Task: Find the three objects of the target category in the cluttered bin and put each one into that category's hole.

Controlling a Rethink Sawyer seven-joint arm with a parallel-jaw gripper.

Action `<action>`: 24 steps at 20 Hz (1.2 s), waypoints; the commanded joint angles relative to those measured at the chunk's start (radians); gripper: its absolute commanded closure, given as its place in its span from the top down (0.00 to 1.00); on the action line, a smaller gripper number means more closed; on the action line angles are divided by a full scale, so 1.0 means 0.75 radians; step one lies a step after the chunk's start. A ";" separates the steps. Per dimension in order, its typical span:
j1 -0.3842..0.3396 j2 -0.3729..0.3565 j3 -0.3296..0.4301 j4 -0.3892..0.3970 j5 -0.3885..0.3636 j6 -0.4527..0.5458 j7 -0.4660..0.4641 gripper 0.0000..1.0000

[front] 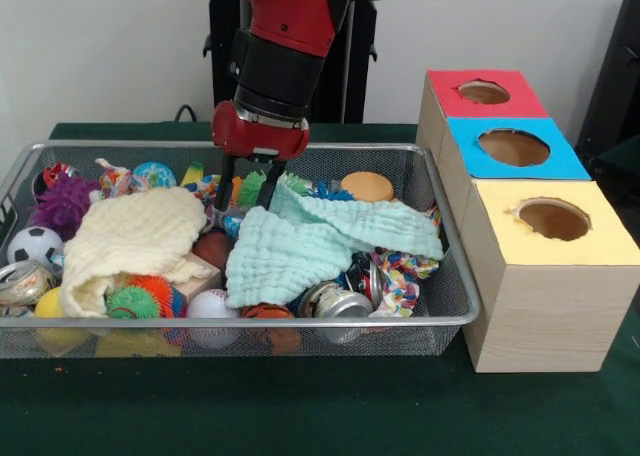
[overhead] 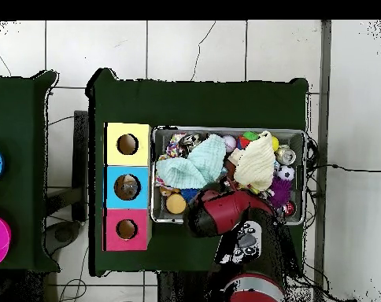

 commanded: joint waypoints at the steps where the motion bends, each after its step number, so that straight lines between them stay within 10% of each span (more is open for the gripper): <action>1: -0.059 0.060 0.089 -0.036 -0.062 -0.061 0.098 1.00; 24: -0.054 0.022 0.085 -0.103 -0.088 -0.264 0.112 1.00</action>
